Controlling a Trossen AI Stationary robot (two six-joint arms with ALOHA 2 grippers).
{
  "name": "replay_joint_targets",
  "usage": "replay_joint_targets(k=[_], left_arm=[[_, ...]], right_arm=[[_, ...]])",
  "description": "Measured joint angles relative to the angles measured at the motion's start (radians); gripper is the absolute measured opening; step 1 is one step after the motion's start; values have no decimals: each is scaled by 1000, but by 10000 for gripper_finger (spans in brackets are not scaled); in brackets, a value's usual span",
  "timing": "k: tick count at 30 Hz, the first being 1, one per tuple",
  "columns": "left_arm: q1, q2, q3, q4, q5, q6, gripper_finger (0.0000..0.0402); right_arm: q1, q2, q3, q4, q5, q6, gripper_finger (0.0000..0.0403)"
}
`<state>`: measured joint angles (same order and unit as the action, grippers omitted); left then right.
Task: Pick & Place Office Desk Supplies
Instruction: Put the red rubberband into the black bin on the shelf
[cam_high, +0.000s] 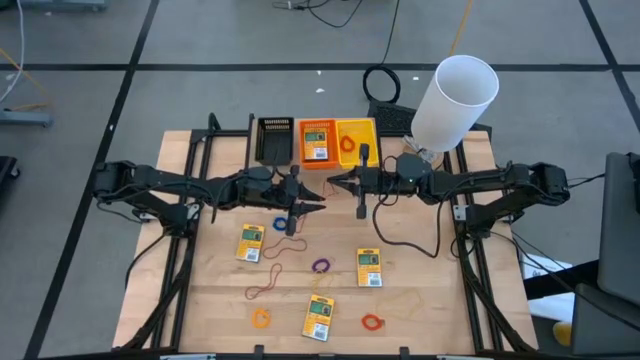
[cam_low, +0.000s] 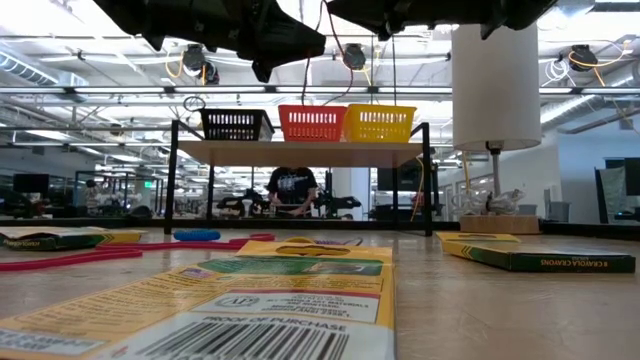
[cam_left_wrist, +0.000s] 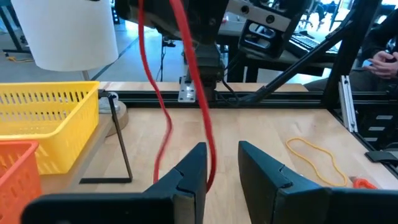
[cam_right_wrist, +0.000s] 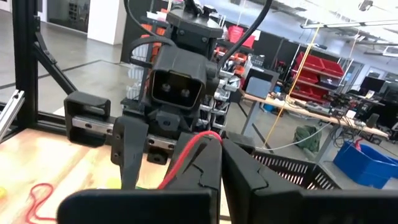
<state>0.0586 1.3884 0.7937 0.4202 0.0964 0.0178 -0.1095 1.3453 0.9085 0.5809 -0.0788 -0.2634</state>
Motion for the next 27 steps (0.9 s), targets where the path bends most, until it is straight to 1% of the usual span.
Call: replay_joint_targets(k=[4,7,10,16,18,20,24,27], left_arm=[[0,0,0,-4,-46,27,13],[0,0,0,-5,-78,64,4],[-2,0,0,-5,-104,69,1],[-2,0,0,-5,-106,69,0],[-2,0,0,-5,-106,69,0],[-2,0,0,-5,-106,68,0],[-2,0,0,-5,-110,66,0],[-2,0,0,-5,-133,66,0]], right_arm=[[0,0,0,6,0,1,0],[0,0,0,6,0,1,0],[0,0,0,6,0,1,0],[0,0,0,0,0,-10,5],[0,0,0,-9,-4,-20,20],[0,0,0,-21,-14,-26,43],[0,0,0,-39,-30,-13,107],[0,0,0,-37,-30,13,158]])
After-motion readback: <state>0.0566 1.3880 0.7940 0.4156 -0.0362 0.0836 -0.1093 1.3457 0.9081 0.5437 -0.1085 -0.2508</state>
